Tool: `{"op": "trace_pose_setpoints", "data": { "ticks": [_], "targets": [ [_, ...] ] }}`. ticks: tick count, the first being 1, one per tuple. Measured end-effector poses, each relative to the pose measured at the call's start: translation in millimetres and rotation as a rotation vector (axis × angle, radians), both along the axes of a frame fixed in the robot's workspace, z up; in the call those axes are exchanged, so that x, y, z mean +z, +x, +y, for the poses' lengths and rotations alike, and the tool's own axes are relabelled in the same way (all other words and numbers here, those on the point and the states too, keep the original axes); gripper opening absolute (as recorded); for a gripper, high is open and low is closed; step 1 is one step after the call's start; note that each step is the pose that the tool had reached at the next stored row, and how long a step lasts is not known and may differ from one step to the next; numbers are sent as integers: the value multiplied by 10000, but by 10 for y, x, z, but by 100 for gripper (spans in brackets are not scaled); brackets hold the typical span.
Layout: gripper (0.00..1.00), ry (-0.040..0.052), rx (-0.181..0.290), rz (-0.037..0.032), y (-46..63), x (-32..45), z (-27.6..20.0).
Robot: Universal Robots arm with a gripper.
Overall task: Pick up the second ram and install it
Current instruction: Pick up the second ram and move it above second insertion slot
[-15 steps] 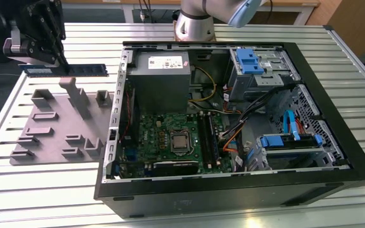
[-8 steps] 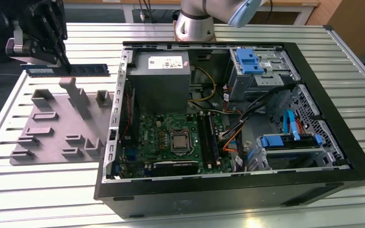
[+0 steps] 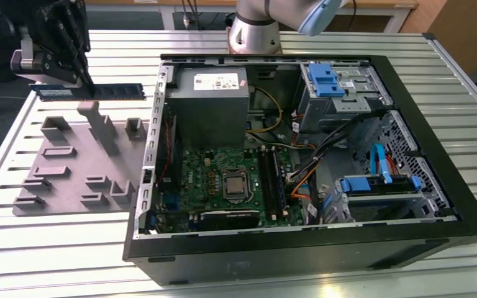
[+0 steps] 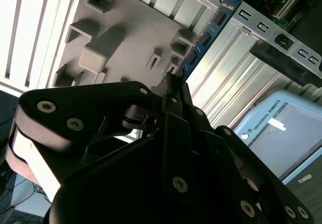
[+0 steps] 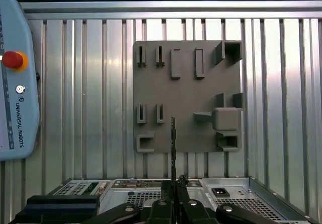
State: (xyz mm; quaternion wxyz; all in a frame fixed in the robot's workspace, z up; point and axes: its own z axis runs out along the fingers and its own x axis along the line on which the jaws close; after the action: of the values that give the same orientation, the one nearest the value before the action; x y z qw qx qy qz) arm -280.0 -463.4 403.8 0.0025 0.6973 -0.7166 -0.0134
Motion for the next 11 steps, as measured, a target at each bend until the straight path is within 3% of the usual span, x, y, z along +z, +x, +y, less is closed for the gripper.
{"op": "trace_pose_setpoints", "data": {
  "ticks": [11],
  "targets": [
    [14,0,0,1,69,0,0]
  ]
}}
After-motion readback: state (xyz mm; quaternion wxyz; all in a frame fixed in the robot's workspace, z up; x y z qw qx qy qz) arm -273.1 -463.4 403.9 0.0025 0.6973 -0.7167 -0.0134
